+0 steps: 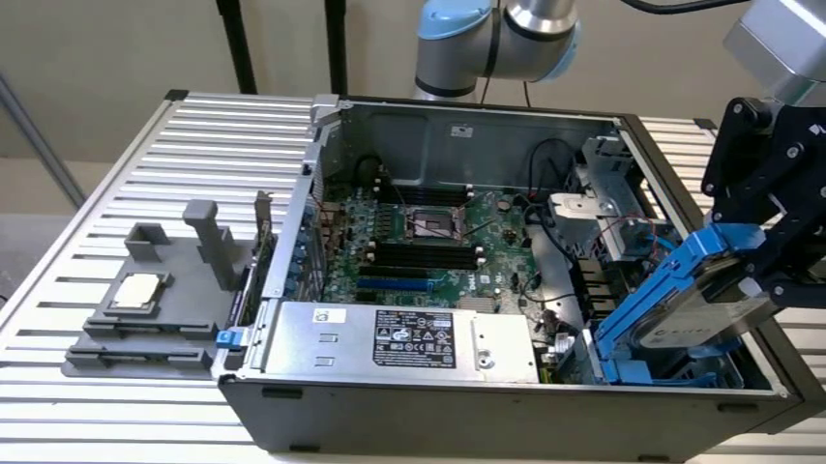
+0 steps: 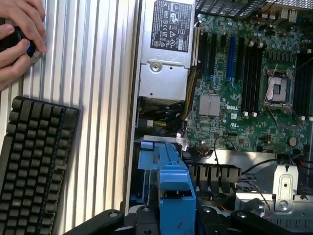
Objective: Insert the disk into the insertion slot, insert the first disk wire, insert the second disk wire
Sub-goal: 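Insert the disk into the insertion slot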
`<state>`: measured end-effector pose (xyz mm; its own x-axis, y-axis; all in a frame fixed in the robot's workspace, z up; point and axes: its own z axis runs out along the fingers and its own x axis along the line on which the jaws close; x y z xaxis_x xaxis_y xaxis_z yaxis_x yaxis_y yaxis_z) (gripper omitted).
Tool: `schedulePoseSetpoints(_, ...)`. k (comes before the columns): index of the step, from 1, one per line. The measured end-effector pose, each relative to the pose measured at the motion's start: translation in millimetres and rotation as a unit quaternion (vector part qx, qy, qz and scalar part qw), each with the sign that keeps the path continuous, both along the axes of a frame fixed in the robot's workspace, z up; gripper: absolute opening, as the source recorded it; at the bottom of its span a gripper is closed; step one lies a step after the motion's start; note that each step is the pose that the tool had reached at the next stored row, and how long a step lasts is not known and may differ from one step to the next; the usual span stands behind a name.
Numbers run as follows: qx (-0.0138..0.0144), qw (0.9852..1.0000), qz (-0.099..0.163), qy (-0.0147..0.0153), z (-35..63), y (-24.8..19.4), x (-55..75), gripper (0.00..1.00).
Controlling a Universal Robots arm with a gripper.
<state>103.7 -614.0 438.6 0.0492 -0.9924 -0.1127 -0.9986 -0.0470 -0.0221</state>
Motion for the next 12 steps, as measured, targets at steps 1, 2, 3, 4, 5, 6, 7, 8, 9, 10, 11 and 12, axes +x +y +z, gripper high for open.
schedulePoseSetpoints(1,-0.0004,1.0000,-0.002,0.0000,0.1,0.1,0.0,0.32)
schedulePoseSetpoints(2,-0.0006,1.0000,-0.005,0.0000,0.1,0.2,0.0,0.32)
schedulePoseSetpoints(3,-0.0008,1.0000,-0.007,0.0000,0.1,0.3,0.0,0.32)
schedulePoseSetpoints(4,-0.0009,1.0000,-0.009,0.0000,0.1,0.9,0.0,0.32)
schedulePoseSetpoints(5,-0.0010,0.9999,-0.010,0.0000,-0.1,1.8,0.0,0.32)
schedulePoseSetpoints(6,-0.0010,0.9999,-0.011,0.0000,-0.4,2.5,0.0,0.32)
schedulePoseSetpoints(7,-0.0009,0.9999,-0.011,0.0000,-0.8,3.2,0.0,0.32)
schedulePoseSetpoints(8,-0.0010,0.9999,-0.011,0.0000,-1.1,3.6,0.0,0.32)
schedulePoseSetpoints(9,-0.0010,0.9999,-0.011,0.0000,-1.5,3.7,0.0,0.32)
schedulePoseSetpoints(10,-0.0011,0.9999,-0.011,0.0000,-2.0,3.7,0.0,0.32)
schedulePoseSetpoints(11,-0.0012,0.9999,-0.011,0.0000,-2.6,3.8,0.0,0.32)
schedulePoseSetpoints(12,-0.0014,0.9999,-0.011,0.0000,-3.1,3.9,0.1,0.32)
